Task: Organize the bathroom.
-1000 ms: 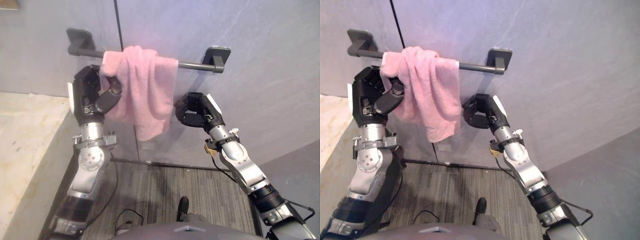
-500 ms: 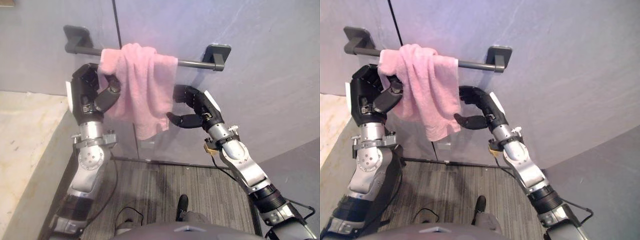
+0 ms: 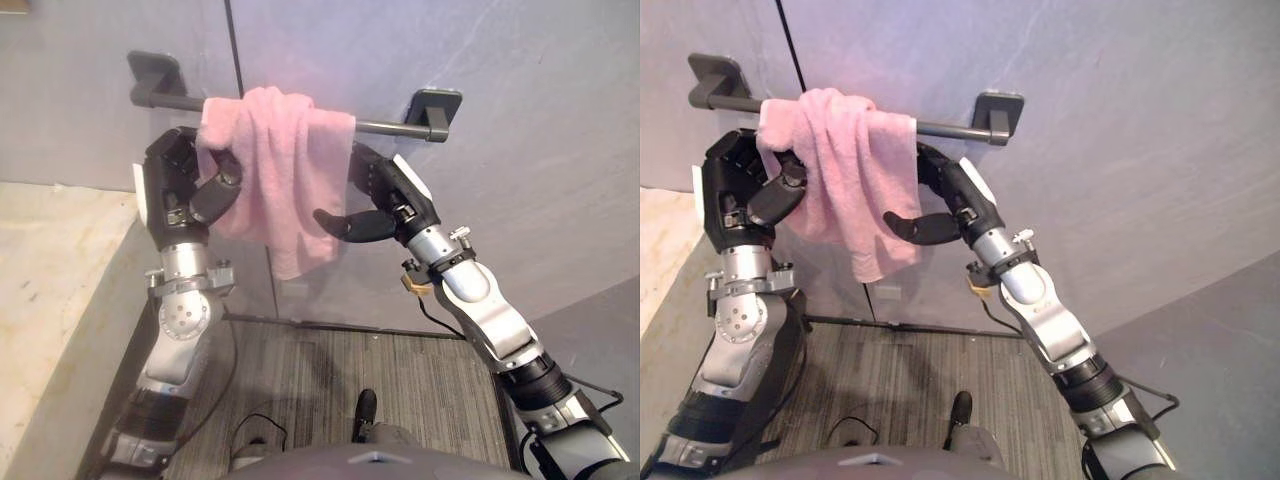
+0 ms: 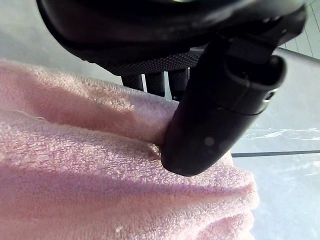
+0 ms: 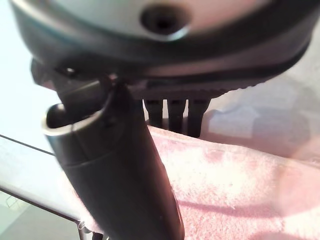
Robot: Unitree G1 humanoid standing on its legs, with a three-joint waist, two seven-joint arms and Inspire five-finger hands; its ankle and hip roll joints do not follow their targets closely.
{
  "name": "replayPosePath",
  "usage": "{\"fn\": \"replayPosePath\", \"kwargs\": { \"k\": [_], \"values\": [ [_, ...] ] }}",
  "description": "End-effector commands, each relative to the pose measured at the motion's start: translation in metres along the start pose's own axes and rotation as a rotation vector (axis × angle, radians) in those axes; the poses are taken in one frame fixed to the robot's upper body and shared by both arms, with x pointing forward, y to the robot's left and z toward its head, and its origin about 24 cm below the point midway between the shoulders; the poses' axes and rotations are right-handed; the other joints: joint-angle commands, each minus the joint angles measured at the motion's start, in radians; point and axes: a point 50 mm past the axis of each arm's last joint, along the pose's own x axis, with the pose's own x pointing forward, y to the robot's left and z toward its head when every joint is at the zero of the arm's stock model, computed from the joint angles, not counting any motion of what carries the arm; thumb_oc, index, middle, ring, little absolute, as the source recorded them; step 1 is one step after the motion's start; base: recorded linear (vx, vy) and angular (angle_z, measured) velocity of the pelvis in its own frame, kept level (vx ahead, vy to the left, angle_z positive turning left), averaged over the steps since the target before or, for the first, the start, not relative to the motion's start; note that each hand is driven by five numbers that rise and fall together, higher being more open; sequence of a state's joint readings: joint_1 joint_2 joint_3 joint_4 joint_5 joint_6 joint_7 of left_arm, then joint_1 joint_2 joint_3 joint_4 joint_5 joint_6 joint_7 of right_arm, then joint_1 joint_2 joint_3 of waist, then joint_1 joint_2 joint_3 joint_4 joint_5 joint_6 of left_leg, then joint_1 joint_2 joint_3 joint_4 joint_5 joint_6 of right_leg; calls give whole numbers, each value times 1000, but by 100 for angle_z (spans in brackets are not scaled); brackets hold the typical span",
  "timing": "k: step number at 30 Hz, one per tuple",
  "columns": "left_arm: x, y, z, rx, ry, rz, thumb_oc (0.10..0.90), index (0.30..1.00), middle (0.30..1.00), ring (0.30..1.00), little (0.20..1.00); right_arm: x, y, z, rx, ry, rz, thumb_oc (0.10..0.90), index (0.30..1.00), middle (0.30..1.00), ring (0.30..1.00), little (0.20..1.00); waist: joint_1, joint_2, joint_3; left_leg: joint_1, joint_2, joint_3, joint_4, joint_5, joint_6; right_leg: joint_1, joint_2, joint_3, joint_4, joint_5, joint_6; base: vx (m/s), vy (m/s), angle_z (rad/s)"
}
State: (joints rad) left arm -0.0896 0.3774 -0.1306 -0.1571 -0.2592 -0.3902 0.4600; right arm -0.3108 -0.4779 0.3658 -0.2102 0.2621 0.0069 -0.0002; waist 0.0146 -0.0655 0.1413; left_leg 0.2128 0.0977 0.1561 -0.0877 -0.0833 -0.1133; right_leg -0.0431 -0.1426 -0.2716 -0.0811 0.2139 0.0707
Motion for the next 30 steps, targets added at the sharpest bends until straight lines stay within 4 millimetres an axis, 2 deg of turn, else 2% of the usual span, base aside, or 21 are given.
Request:
{"fn": "replayPosePath", "kwargs": {
  "k": [1, 7, 16, 30],
  "values": [
    [1, -9, -1, 60, -32, -71, 400, 300, 300, 300, 300, 22, -18, 54, -25, -251, -34, 800, 900, 900, 900, 900, 9, 1, -57, -55, -129, 19, 4, -33, 119, 90, -8, 0, 51, -195, 129, -45, -6, 0],
    [2, -10, -3, 60, -23, -76, 400, 300, 300, 300, 300, 26, -13, 46, -20, -219, 21, 800, 900, 900, 900, 900, 15, 1, -59, -55, -126, 11, 2, -31, 116, 97, -5, -2, 48, -198, 126, -13, -3, 0],
    [-1, -12, -8, 57, -2, -89, 400, 300, 300, 300, 300, 47, -16, 54, -19, -213, 32, 800, 900, 900, 900, 900, 43, -8, -66, -57, -121, 3, 0, -30, 107, 118, -1, -25, 23, -192, 118, 2, 0, 0],
    [-2, -10, -8, 57, 6, -103, 400, 300, 300, 300, 300, 56, -20, 46, -24, -164, 22, 800, 900, 900, 900, 900, 64, -13, -59, -63, -120, -7, 5, -25, 105, 127, -2, -35, 21, -196, 113, 11, -1, 2]
  ]
}}
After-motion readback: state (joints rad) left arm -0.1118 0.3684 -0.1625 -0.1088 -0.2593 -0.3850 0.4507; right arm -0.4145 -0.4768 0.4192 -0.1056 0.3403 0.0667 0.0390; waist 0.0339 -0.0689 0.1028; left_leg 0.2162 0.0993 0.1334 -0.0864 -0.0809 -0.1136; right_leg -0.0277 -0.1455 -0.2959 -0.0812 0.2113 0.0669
